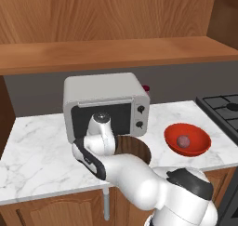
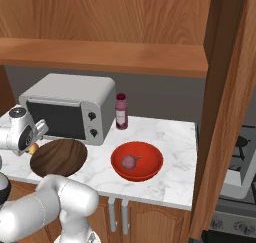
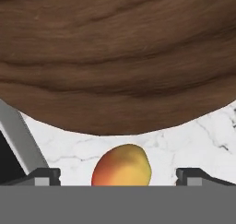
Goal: Pick both bowls and place them on the counter. Then place the mango in one bowl and place the onion in the other bowl.
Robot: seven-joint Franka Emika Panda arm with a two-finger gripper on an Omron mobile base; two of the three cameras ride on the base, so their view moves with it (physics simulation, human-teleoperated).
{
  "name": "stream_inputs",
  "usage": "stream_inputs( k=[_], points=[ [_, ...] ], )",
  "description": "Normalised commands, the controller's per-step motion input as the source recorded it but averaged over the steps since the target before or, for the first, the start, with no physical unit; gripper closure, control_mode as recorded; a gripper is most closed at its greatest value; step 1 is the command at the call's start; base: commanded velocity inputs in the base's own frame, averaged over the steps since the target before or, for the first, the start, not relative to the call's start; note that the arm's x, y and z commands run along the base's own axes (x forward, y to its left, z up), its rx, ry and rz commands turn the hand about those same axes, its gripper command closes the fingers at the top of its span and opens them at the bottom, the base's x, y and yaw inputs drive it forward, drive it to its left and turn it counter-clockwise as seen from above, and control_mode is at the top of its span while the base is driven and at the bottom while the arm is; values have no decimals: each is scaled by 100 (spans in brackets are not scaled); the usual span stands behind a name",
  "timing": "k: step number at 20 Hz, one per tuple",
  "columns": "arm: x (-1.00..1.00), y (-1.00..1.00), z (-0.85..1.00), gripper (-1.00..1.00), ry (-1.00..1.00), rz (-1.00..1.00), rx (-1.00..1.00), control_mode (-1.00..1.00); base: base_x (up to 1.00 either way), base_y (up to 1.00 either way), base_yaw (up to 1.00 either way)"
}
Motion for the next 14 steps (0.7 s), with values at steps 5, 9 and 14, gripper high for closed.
stream_inputs(
  k=[5, 9, 14],
  points=[
    [-14, 33, -1, -100, 4, -19, 5, -100, 0, 0, 0],
    [-11, 34, -1, -100, 4, -19, 5, -100, 0, 0, 0],
    [-3, 37, 0, -100, 6, -19, 4, -100, 0, 0, 0]
  ],
)
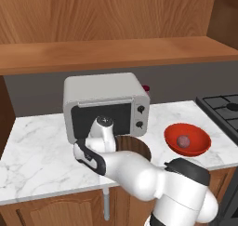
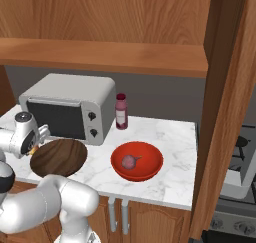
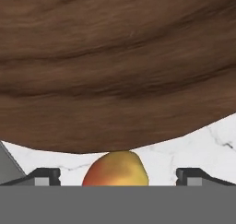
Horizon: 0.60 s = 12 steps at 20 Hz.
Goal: Pick both bowls and place them on the counter. Then place the mango in one bowl and place the onion in the other bowl.
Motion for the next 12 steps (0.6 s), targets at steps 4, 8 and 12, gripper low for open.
stream_inputs(
  k=[4, 8, 12],
  points=[
    [0, 37, 0, -100, 5, -18, 4, -100, 0, 0, 0],
    [0, 35, 0, -100, 4, -17, 2, -100, 0, 0, 0],
    [0, 36, 0, -100, 5, -17, 2, -100, 0, 0, 0]
  ],
)
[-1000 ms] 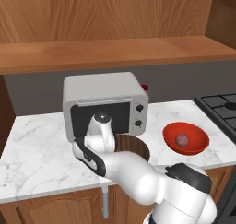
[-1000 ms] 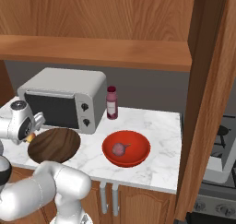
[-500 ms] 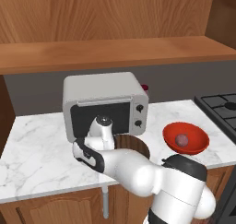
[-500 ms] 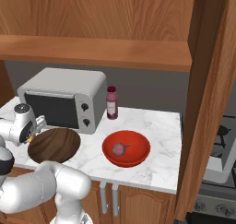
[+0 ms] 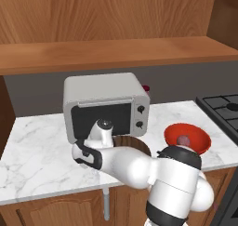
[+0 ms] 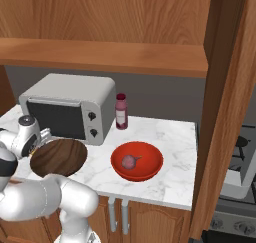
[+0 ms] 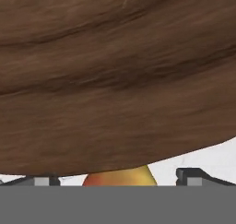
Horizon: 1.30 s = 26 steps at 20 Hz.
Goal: Pick both bowls and place them on the counter. Then place the mango in one bowl and place the onion in the other bowl.
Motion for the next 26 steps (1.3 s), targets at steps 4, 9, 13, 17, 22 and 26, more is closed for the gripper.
stream_inputs(
  k=[4, 9, 13, 17, 22, 26],
  points=[
    [2, 35, 0, -100, 4, -16, 1, -100, 0, 0, 0],
    [5, 33, 0, -100, 5, -15, 1, -100, 0, 0, 0],
    [6, 32, 2, -100, 2, -13, 1, -100, 0, 0, 0],
    [2, 29, 6, -100, 0, -7, 3, -100, 0, 0, 0],
    [0, 27, 6, -100, 0, -6, 5, -100, 0, 0, 0],
    [2, 27, 0, -100, 3, -8, 4, -100, 0, 0, 0]
  ],
)
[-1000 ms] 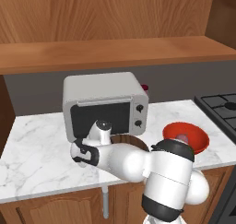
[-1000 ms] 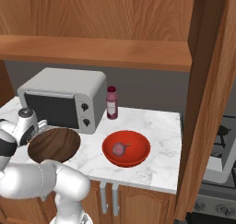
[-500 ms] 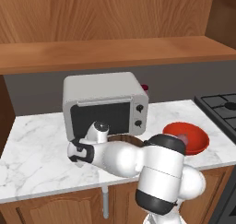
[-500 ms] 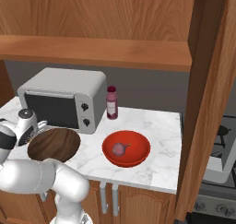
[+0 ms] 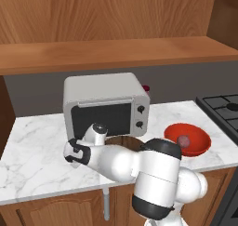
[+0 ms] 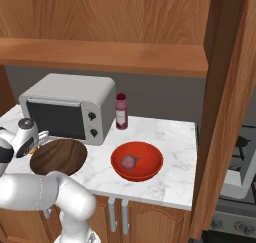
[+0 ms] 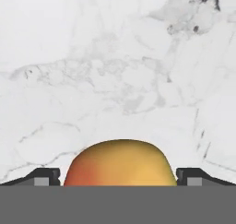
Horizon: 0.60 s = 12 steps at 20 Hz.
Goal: Pick both bowls and place them on the counter. Then place the mango in one bowl and place the onion in the other bowl.
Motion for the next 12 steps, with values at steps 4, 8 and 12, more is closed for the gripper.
stream_inputs(
  k=[4, 8, 12],
  points=[
    [9, 20, 0, -100, 9, -8, 3, -100, 0, 0, 0],
    [7, 18, -1, 100, 13, -9, 2, -100, 0, 0, 0],
    [6, 20, -1, 100, 16, -11, 1, -100, 0, 0, 0]
  ],
)
